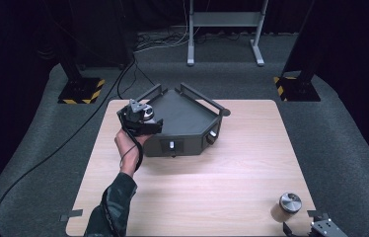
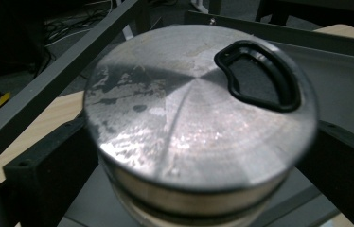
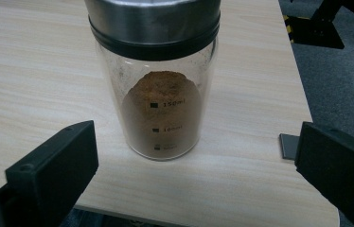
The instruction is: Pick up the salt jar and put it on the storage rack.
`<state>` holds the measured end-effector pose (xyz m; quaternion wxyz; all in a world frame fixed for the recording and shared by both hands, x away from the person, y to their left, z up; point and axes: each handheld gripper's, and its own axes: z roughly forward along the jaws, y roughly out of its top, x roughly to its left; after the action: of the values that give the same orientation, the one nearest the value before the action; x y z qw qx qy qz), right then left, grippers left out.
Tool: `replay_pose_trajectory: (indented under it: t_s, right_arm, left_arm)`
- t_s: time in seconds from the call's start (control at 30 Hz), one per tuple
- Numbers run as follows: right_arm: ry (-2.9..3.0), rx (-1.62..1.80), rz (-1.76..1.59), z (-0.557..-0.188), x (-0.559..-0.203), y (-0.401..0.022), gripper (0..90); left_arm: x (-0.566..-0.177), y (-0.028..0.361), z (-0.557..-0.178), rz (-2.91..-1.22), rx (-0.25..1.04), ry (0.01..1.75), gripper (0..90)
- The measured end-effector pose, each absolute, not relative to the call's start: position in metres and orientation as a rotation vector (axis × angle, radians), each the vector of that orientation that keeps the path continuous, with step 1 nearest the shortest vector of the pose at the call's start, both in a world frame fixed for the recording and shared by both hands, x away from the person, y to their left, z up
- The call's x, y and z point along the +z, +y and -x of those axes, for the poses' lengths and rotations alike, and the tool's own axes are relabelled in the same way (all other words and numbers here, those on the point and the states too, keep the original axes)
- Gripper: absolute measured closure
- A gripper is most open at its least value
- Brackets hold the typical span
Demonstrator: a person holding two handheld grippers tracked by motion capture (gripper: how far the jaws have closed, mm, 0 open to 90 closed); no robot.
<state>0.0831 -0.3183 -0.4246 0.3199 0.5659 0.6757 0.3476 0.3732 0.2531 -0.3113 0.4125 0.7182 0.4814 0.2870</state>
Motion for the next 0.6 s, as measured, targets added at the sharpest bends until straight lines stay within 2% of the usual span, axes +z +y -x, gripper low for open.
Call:
replay_pose_trajectory:
  t_s: [0.37,0.6]
  right_arm:
    - [1.757,0.928,-1.500,-0.082,-0.426,-0.318,0.0]
    - [1.757,0.930,-1.504,-0.082,-0.426,-0.318,0.0]
  left_arm:
    - [-0.318,0.263,-0.340,-1.856,0.740,1.151,0.2]
    - [-0.341,0.263,-0.317,-1.939,0.771,1.118,0.2]
